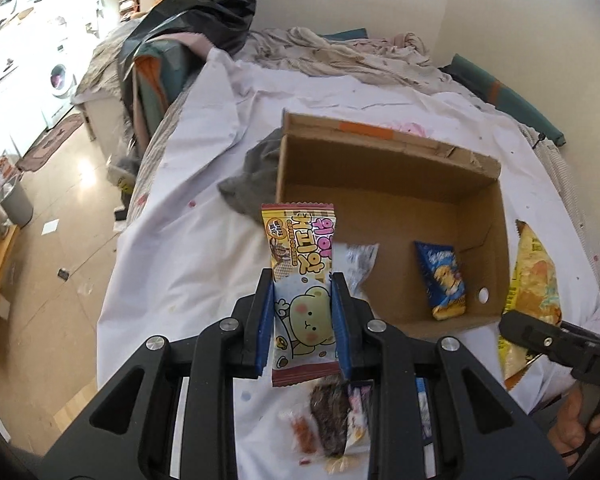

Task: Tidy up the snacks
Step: 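Lower the yellow-orange chip bag into the box and open the right tool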

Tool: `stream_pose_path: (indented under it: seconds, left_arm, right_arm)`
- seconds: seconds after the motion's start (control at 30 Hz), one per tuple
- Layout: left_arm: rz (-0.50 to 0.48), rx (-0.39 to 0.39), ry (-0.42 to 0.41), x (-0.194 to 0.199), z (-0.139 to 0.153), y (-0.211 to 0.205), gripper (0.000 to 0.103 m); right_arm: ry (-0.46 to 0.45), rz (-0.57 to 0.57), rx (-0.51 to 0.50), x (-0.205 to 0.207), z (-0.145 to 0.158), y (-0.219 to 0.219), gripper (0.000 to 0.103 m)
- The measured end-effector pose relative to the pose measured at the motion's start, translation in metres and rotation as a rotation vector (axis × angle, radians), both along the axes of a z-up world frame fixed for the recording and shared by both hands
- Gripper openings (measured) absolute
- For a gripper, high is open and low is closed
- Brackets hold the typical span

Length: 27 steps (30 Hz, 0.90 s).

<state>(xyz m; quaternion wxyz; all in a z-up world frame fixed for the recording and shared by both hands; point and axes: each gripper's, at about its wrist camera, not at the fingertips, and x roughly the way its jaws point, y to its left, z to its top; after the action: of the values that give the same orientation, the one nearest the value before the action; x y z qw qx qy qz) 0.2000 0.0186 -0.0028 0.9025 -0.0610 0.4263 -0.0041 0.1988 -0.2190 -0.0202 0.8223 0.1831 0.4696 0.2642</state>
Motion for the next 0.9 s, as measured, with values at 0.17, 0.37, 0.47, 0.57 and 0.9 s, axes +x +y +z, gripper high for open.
stream_pose_path:
  seconds: [0.17,0.37,0.47,0.57,0.9]
  left_arm:
    - [-0.054,0.022,-0.02,0.026,0.008,-0.01,0.023]
    - [-0.101,0.012,-0.022,0.048,-0.006,-0.021,0.023]
    - [-0.147,0.007,0.022,0.055,-0.028,-0.026,0.023]
    - [-0.128,-0.006,0.048,0.058,-0.039,-0.026,0.023]
    - [-0.12,-0.018,0.06,0.062,-0.049,-0.023,0.023]
  right_arm:
    - [-0.025,-0.025,-0.011,0.02,-0.001,-0.001,0.057]
    - [-0.02,-0.044,-0.036,0.042,-0.01,0.002,0.057]
    - [-0.011,-0.033,-0.068,0.051,-0.019,0.009,0.057]
    - [0.017,-0.02,-0.084,0.056,-0.032,0.016,0.057]
    - [0.041,0.0,-0.129,0.058,-0.051,0.032,0.058]
